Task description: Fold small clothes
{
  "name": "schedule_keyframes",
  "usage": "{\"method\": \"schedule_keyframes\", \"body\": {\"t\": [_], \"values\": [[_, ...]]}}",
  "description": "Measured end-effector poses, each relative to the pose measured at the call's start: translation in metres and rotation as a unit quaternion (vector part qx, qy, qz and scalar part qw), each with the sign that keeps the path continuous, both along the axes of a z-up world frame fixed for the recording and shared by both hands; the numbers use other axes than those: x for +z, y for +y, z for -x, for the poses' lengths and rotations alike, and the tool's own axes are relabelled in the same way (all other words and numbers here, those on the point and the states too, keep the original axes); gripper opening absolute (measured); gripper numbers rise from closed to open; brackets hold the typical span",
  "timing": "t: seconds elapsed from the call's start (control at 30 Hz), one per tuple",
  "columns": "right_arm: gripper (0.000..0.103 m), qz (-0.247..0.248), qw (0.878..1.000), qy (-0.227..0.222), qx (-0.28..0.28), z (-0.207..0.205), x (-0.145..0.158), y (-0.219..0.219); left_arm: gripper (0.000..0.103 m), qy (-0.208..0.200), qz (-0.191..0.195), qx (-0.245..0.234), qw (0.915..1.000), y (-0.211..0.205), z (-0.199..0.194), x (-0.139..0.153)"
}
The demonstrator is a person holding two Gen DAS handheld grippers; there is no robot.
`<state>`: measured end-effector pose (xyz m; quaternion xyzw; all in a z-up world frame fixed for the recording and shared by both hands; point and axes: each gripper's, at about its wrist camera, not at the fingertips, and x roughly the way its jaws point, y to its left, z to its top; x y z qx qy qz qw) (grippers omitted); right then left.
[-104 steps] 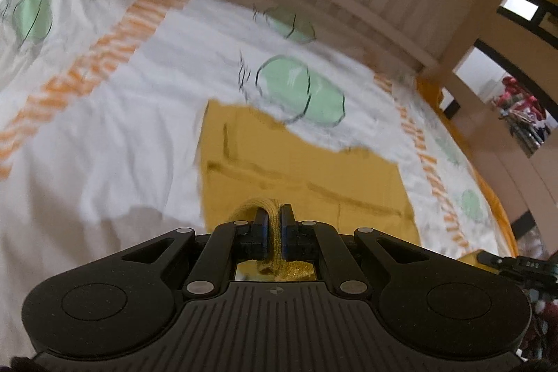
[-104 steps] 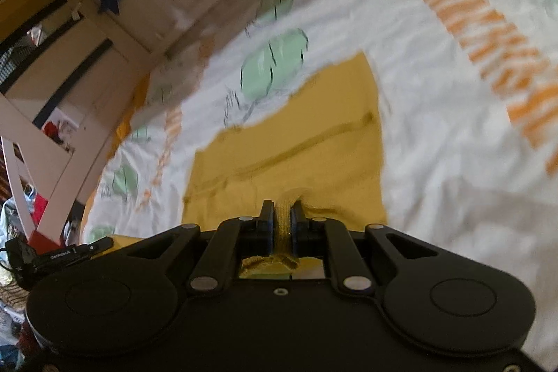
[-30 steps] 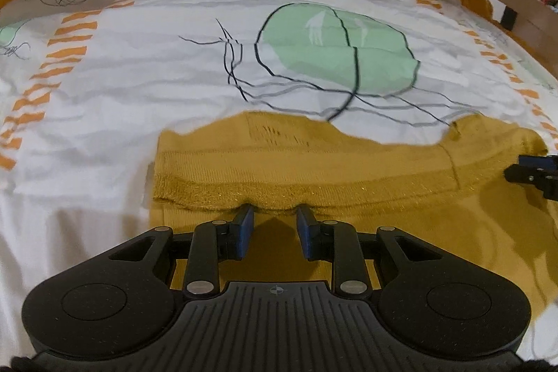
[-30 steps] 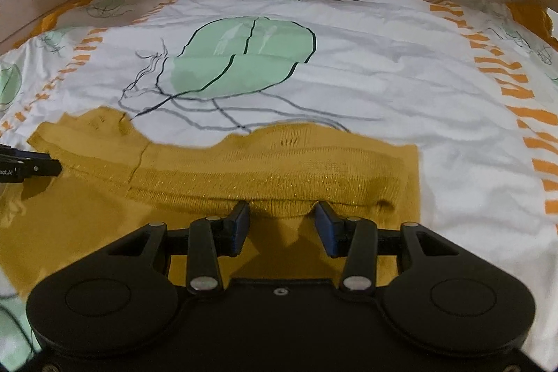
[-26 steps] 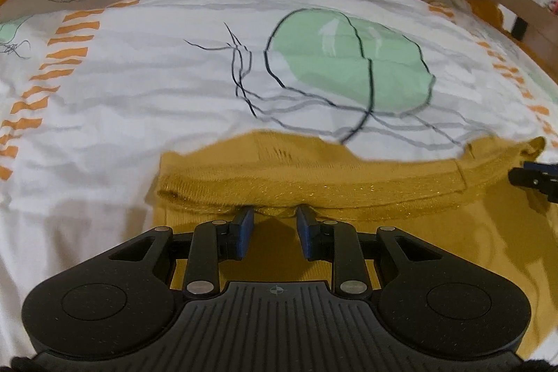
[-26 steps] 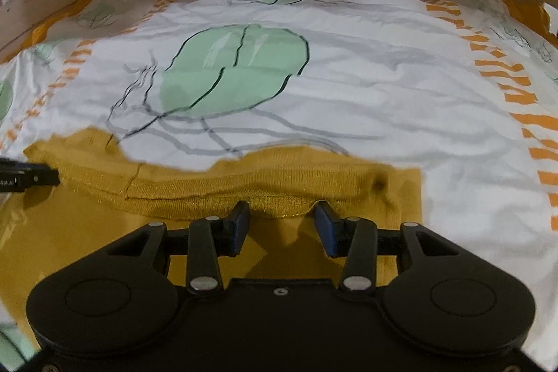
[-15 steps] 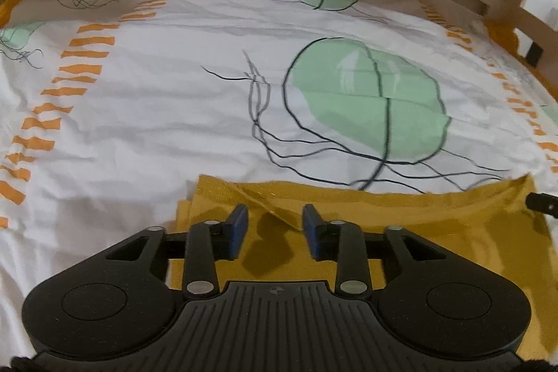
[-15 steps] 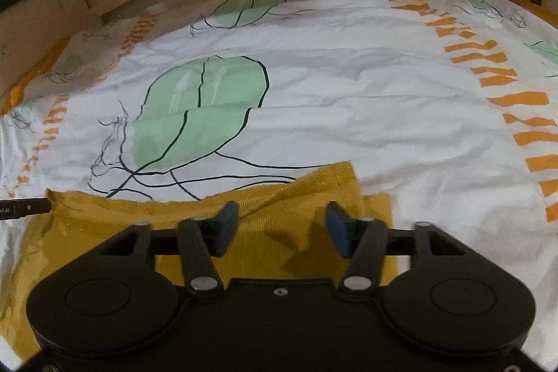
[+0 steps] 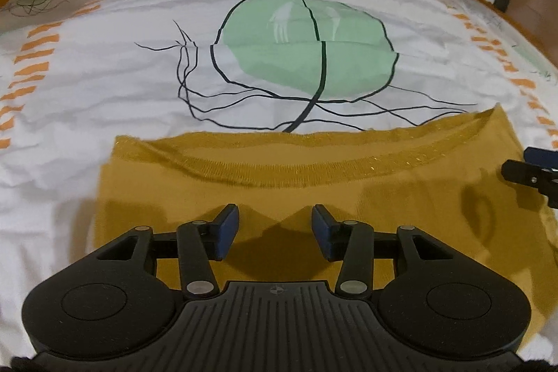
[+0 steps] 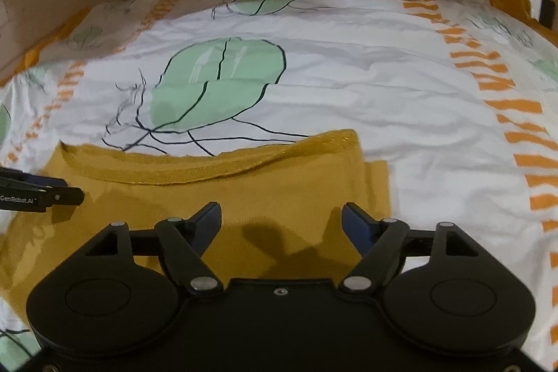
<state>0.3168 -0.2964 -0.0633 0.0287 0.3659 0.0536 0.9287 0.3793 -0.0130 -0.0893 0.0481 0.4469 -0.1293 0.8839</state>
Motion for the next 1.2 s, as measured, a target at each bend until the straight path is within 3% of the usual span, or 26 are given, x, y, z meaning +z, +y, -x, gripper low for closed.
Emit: {"method": "schedule_keyframes", "body": {"t": [0.23,0.43,0.77,0.97,1.2], "values": [[0.078,0.033,0.999,0.023,-0.017,-0.044,-0.015,0.011,0.048,0.012,0.003,0.030,0.9995,-0.004,-0.040,-0.005],[0.078,0.010,0.999,0.017,-0.040,-0.056,-0.009,0.001,0.048,0.011,0.025,0.075,0.9968,0.004,-0.056,0.006],[0.084,-0.073,0.997,0.003,-0.039,0.008,0.020,-0.027,0.050,-0.007,0.044,0.037,0.9983,-0.015,-0.007,0.039],[0.087,-0.110,0.992,0.025,-0.050,0.049,0.023,-0.043,0.050,0.002,0.023,0.038,0.9990,-0.038,0.005,0.032],[0.088,-0.136,0.989,0.034,-0.048,0.066,0.021,-0.048,0.050,0.011,-0.008,0.041,0.9991,-0.055,0.009,0.016]]}}
